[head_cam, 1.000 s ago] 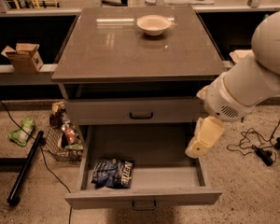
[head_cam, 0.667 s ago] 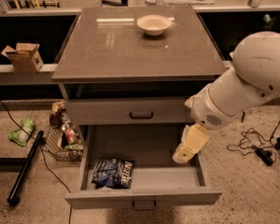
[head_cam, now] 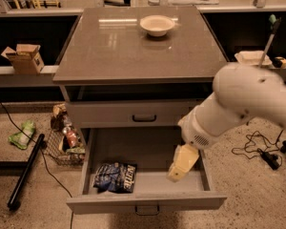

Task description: Pick blue chip bag from middle drawer and place on counter

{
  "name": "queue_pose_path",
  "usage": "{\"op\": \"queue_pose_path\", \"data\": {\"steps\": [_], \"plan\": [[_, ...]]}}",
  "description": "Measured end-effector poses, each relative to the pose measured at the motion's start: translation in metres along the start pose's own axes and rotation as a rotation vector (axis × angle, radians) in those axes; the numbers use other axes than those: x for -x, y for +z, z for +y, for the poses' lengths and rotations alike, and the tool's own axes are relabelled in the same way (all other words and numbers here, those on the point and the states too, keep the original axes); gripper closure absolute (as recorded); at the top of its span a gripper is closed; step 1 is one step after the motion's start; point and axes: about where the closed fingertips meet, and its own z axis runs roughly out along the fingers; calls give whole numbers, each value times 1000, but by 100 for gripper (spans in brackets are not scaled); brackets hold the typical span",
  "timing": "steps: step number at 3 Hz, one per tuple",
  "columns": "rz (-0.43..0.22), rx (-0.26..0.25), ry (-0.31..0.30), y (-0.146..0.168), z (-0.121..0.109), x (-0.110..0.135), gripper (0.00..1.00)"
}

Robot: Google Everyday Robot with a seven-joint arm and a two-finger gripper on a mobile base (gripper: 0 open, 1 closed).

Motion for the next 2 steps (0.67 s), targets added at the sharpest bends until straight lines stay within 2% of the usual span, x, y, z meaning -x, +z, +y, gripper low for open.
{"op": "queue_pose_path", "data": {"steps": [1,2], "plan": [[8,48,2,53,5,-9,0],[-25,82,9,99,5,-13,0]]}}
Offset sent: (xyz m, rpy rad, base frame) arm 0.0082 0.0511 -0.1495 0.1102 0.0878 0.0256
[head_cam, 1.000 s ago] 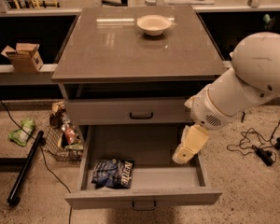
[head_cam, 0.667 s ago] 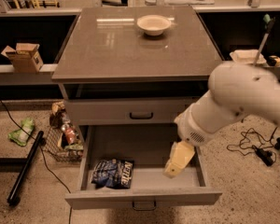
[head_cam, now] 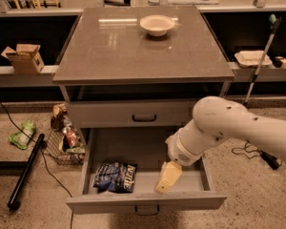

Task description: Pick blue chip bag from middle drawer and place on counter

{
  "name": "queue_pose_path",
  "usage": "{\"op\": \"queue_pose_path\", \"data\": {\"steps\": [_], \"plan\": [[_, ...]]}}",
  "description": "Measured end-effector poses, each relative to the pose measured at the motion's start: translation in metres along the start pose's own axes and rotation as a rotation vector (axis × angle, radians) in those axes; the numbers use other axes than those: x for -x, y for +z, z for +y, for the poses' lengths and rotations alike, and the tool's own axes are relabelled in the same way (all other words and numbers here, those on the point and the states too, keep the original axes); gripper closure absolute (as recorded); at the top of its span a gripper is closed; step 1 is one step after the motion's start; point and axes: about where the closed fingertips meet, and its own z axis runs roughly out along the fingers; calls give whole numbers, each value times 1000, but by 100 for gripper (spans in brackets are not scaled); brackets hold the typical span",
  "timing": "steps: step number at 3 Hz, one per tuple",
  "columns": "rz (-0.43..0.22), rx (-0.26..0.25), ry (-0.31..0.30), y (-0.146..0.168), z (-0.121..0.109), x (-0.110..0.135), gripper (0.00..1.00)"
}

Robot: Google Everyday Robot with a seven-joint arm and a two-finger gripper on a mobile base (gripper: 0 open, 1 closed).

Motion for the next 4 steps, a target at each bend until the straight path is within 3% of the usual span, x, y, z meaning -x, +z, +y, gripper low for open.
{"op": "queue_pose_path", "data": {"steps": [1,2,3,4], "plan": [[-84,60,2,49,-5,6,0],[-85,65,-7,53,-6,8,0],[-93,100,-67,79,-15,15,0],[-85,104,-129,125,-27,26,0]]}}
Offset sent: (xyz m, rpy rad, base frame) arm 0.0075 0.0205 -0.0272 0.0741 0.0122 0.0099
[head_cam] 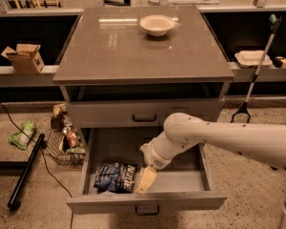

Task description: Pick blue chip bag from middle drawer and place on counter

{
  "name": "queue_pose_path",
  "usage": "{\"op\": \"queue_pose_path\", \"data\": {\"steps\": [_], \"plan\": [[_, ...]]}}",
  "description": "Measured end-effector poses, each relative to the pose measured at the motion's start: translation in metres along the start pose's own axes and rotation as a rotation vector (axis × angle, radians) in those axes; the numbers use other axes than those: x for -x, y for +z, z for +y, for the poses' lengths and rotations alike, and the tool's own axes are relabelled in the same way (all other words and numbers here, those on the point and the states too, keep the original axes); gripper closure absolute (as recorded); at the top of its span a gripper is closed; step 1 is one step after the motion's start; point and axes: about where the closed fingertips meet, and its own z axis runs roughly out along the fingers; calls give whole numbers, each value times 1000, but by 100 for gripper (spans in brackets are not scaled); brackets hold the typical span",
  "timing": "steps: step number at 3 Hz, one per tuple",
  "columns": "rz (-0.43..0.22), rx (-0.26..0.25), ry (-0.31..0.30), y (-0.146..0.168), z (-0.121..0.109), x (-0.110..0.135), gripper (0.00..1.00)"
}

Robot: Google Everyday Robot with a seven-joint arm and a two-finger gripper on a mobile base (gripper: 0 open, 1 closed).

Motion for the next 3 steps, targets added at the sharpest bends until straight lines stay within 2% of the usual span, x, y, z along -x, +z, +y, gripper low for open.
{"op": "queue_pose_path", "data": {"steps": [1,2,3], "plan": [[-23,-40,-41,35,-26,6,0],[-76,-70,-40,65,-50,11,0],[-76,-70,-40,65,-50,11,0]]}}
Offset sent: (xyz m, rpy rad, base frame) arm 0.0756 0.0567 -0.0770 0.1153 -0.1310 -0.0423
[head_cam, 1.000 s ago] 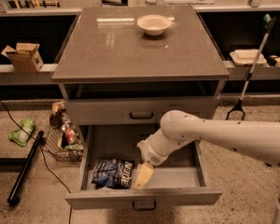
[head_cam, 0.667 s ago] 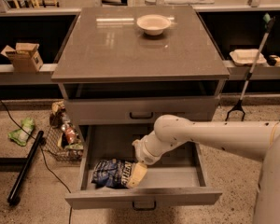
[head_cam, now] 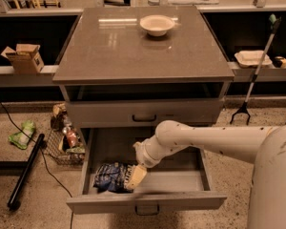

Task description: Pick blue chip bag from middle drawer and place on counter

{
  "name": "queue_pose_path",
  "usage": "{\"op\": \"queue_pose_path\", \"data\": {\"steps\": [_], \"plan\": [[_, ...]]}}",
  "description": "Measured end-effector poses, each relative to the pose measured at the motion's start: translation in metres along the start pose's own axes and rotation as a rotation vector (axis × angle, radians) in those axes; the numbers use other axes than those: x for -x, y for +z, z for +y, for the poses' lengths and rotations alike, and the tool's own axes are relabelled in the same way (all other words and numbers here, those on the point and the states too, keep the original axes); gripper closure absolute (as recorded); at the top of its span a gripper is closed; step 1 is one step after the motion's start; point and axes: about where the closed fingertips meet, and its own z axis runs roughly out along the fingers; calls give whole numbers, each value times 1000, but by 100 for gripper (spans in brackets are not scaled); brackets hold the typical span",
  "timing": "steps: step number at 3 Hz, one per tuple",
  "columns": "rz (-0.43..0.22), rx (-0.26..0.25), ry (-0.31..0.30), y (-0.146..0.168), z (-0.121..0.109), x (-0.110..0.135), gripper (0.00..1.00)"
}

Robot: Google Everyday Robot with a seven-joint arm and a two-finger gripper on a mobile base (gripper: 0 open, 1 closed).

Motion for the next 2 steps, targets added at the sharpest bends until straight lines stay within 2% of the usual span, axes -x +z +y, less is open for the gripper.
{"op": "queue_pose_path", "data": {"steps": [2], "plan": [[-6,8,-77,51,-22,13,0]]}}
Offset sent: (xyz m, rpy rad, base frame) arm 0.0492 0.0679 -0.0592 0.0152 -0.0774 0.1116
